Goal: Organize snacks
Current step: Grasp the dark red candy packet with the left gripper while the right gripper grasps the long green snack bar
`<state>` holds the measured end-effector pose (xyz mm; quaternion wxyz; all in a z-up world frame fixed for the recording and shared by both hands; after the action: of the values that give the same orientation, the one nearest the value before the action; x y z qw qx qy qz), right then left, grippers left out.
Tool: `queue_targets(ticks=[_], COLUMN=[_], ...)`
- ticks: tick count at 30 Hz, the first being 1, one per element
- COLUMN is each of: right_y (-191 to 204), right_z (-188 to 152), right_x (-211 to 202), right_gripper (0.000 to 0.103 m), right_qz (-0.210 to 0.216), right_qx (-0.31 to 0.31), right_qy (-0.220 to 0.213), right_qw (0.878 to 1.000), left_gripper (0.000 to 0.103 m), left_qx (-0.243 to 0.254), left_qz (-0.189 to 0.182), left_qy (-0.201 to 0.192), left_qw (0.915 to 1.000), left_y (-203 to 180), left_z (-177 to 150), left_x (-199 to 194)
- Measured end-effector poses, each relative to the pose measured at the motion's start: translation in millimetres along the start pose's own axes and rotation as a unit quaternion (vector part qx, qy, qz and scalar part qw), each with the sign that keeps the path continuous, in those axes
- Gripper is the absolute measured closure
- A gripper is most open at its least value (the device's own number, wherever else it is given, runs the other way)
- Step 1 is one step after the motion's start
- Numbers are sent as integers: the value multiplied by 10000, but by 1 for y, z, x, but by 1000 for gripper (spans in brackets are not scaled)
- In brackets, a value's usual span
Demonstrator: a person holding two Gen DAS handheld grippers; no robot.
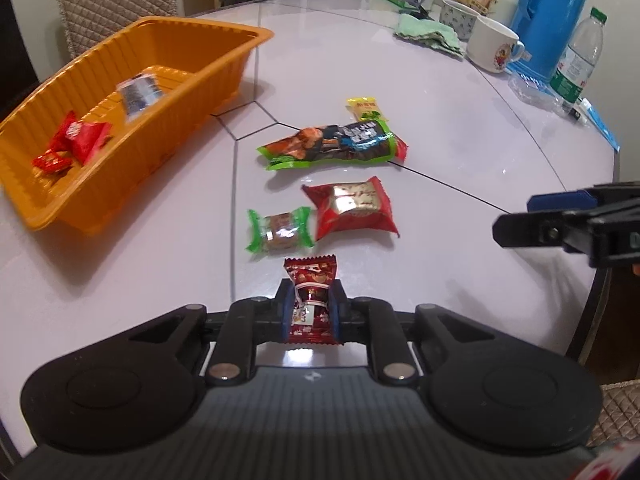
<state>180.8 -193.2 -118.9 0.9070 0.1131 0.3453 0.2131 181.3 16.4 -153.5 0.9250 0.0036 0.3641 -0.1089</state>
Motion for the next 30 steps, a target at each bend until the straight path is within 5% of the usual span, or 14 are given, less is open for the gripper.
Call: queue_targets(ticks=[13, 20, 30], right_y=[21, 37, 51], right_z=[32, 36, 39], right_x=[47, 91, 143], right_gripper=[28, 29, 47], right_qz=[760, 1228, 1649], right_qx=[-1300, -2240, -3328], right_qy=[-259, -135, 221], right_qw=[9883, 9667, 9282], left_gripper=[87, 87, 87], left_qx=[-614, -880, -1178], left_qz=[713, 1047, 1340], left_qy=[-277, -231, -170], left_qw=[9952, 9903, 9838], left_y=[59, 87, 112], left_z=[5, -3, -12], left_x=[-34, -43, -51])
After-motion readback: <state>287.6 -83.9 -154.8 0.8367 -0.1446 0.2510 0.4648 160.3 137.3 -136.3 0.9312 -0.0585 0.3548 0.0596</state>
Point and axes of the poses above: each gripper's, at about its wrist camera, not at the fingertips, and x roughly the way its jaws point, y to its left, z to its top, the point moved 5 cm from there along x, roughly the way its jaws point, and after that the axes turned 15 degrees about -y, right-handed, at the moved point
